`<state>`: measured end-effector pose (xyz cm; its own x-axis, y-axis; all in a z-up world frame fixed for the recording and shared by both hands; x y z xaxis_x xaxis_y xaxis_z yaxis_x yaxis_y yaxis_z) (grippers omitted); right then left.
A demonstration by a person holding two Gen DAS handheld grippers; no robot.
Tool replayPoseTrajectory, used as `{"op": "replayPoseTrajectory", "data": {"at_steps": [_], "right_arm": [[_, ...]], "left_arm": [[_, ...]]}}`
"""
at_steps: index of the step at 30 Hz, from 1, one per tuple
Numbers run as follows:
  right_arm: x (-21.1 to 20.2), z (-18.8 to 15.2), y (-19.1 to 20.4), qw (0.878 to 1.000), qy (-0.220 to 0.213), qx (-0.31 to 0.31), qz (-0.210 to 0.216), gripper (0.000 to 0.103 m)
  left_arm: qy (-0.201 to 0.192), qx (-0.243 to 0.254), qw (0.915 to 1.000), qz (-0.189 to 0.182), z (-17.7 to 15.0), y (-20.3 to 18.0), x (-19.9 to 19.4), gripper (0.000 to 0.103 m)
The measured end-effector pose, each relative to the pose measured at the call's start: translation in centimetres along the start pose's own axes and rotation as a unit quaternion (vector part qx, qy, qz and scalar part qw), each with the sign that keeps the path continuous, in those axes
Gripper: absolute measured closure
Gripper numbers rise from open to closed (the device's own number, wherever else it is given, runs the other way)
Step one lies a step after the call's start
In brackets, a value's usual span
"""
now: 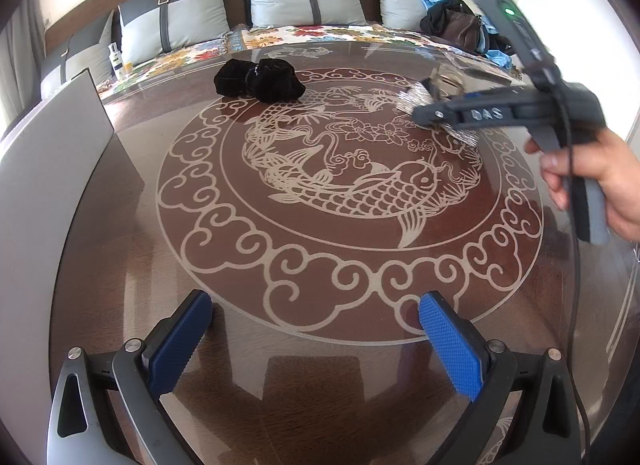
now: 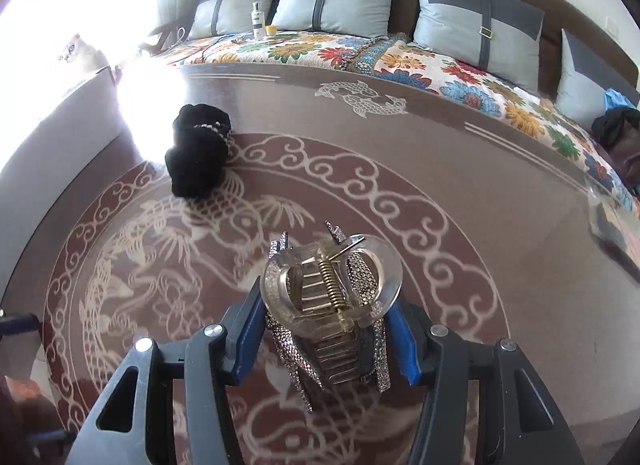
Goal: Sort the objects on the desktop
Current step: 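Grasp the clear hair claw clip with the right gripper while the left approaches the black scrunchie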
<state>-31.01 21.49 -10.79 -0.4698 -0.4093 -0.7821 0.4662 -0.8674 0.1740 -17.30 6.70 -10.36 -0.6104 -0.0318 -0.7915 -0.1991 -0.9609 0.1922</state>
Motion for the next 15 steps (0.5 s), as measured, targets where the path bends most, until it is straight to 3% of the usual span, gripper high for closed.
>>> {"op": "replayPoseTrajectory", "data": {"at_steps": [4,7,8,10,14,15], "right_arm": [[-5.9,-7.6,0.3,0.999,-0.020,0.029,-0.024,0.048],[-8.3,-10.9,1.1,0.998,-0.022,0.044,-0.035,0.046],[-8.8,-11.5,1.3,0.998,-0.022,0.048,-0.033,0.042],[-8.9,-12.2,1.8,0.998,-0.012,0.051,-0.038,0.016],[-8.9,-12.7,1.6,0.997,-0.009,0.059,-0.039,0.010],[-8.8,-12.8,1.5,0.997,-0.005,0.061,-0.036,0.003]], "left_arm": [[0.000,0.000,1.0000,0.000,0.0,0.0,0.0,0.000],[0.001,-0.002,1.0000,0.001,0.0,0.1,0.0,0.000],[0.003,-0.004,1.0000,0.003,0.0,0.0,0.0,0.000],[0.010,-0.019,0.9997,0.014,0.3,0.1,0.3,0.000],[0.041,-0.053,0.9969,0.042,3.2,0.4,2.5,0.000],[0.049,-0.067,0.9954,0.048,4.5,0.9,3.6,0.000]]}}
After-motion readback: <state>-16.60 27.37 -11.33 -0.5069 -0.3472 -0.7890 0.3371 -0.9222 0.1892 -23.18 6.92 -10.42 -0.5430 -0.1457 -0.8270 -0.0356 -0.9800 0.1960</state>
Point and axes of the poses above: each gripper's, at about its wrist camera, not at the fingertips, and x roughly the way its jaws point, y to its left, z to its top, the point moved 5 cm from there along x, roughly the way its jaws point, and after that the axes turned 14 degrees about z, right-handed, at the moved point
